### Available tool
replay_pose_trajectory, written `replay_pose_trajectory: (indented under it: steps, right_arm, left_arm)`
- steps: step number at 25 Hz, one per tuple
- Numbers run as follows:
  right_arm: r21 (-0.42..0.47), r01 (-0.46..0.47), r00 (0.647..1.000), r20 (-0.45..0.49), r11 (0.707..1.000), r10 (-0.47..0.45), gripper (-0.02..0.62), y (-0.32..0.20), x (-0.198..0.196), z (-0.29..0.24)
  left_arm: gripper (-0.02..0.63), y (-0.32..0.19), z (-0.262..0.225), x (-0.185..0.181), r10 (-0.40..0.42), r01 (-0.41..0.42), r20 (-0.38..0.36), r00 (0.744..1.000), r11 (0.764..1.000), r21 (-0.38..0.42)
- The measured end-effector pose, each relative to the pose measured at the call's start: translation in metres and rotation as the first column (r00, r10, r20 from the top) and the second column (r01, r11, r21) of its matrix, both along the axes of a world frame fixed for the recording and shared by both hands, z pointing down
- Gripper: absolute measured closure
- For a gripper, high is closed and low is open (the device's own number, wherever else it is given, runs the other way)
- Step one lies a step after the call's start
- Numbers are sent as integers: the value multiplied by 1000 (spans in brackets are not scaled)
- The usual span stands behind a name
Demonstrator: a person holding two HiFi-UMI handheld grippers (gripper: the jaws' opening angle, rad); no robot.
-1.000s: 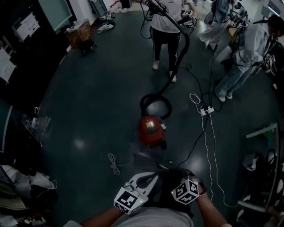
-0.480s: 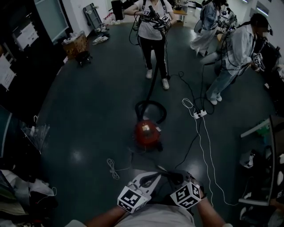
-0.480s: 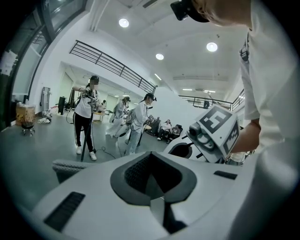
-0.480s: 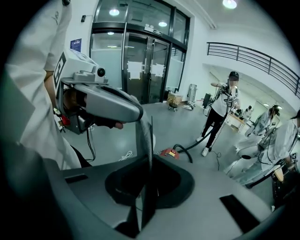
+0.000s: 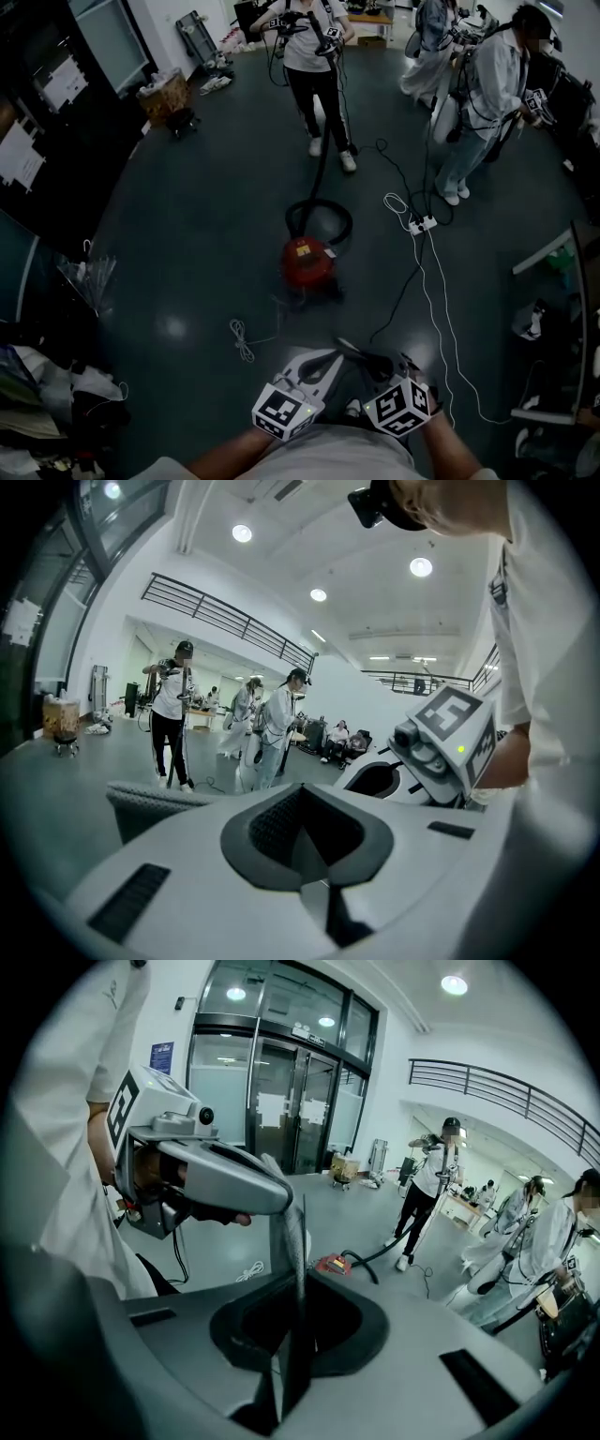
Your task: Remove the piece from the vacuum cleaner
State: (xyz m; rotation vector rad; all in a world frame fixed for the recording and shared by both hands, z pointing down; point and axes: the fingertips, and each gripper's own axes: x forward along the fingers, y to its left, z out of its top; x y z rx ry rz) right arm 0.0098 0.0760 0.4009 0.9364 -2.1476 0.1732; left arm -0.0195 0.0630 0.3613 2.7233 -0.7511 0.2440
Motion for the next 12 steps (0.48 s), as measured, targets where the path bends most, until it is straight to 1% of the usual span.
replay_pose_trajectory:
  steps: [6,12]
  right_arm:
    - [29,35,999,-4,999,-35,557,62,39,-14]
    - [31,92,995,24,995,-93,557,111,51,-30]
  left_arm:
    - [600,65,-12,36,-30,30,11,999,999,20]
    - [600,115,-37,50,-67,67,11,998,997,39]
